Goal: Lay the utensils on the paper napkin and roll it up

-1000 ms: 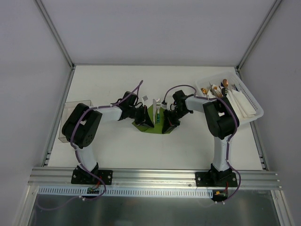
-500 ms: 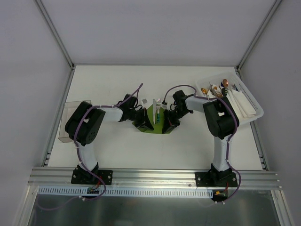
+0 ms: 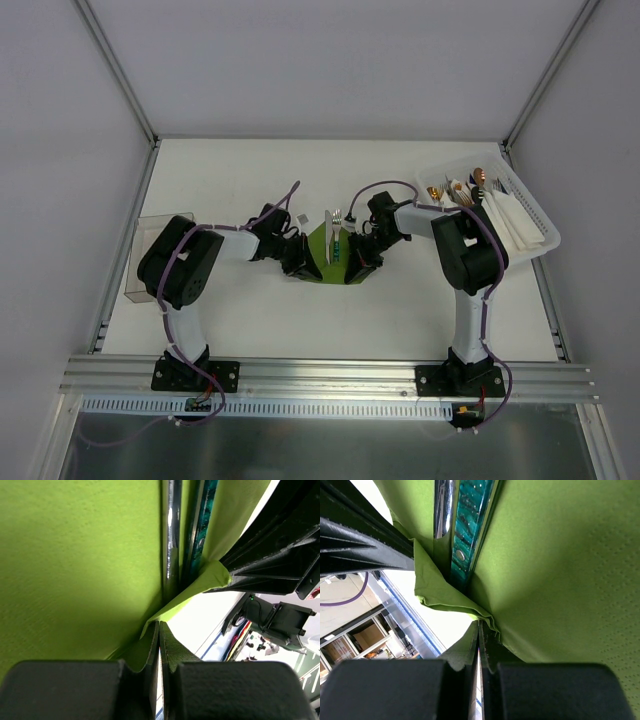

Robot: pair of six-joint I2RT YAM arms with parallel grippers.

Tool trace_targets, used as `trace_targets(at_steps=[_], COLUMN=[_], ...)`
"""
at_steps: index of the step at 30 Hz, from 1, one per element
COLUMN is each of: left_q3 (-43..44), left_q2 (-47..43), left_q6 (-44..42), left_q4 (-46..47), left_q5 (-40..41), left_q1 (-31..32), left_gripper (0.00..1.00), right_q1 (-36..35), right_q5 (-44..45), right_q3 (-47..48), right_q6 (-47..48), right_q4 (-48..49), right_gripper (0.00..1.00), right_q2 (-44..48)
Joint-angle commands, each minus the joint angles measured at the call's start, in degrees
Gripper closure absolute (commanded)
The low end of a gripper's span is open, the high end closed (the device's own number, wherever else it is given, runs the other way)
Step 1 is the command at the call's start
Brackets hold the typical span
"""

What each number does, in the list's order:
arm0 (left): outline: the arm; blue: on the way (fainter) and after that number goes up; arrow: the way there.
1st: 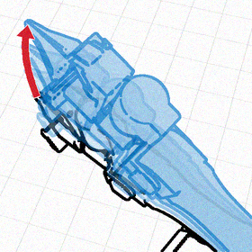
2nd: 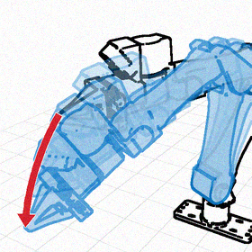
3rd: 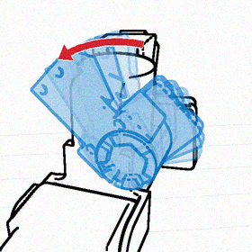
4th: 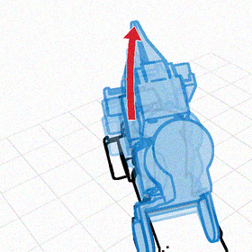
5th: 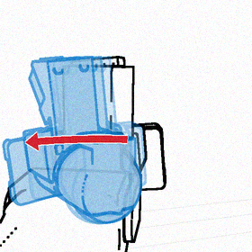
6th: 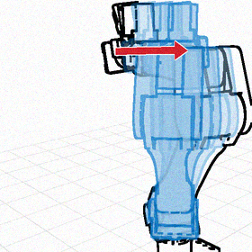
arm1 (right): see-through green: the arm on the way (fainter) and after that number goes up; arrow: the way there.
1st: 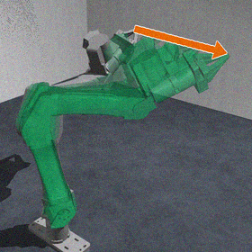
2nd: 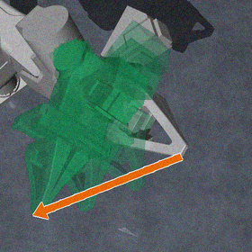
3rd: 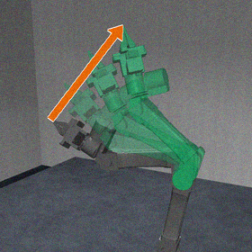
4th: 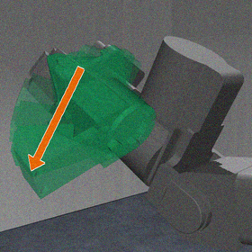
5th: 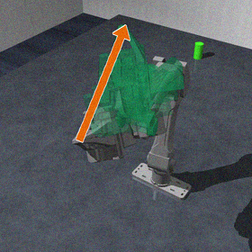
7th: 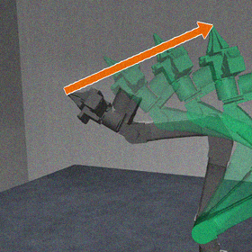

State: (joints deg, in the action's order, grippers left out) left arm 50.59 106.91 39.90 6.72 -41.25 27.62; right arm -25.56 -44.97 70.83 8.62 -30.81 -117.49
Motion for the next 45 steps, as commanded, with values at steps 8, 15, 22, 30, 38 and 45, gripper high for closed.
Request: trace_targets(at_steps=[8, 15, 22, 30, 38, 45], left_q3=[-0.93, -2.16, -3.3, -2.51, -1.02, -0.75], left_q2=[0.76, -0.39, -1.01, 0.75, 1.28, 1.28], left_q6=[-1.14, -1.32, -1.67, -1.75, -2.63, -2.81], left_q4=[-1.45, -2.15, -3.03, -3.91, -5.4, -5.84], left_q5=[2.49, 3.28, 4.07, 4.6, 4.78, 4.87], left_q1=[-1.42, -3.0, -3.88, -3.8, -3.8, -3.88], left_gripper=[1.0, 1.0, 1.0, 1.0, 1.0, 1.0], right_q1=[0.78, 0.78, 0.78, 0.69, 0.43, -0.1], right_q5=[4.19, 4.37, 4.37, 0.68, -7.58, -9.26], right_q3=[1.07, 1.07, 0.98, 1.68, 2.65, 5.9], right_q6=[2.1, 2.19, 2.28, 2.36, 0.43, -1.68], right_q4=[-0.66, -0.66, -0.66, -0.48, 3.47, 5.58], right_gripper=[0.99, 0.99, 0.99, 0.94, 0.91, 0.91], right_q2=[-1.51, -1.69, -1.77, -0.02, 5.51, 4.21])
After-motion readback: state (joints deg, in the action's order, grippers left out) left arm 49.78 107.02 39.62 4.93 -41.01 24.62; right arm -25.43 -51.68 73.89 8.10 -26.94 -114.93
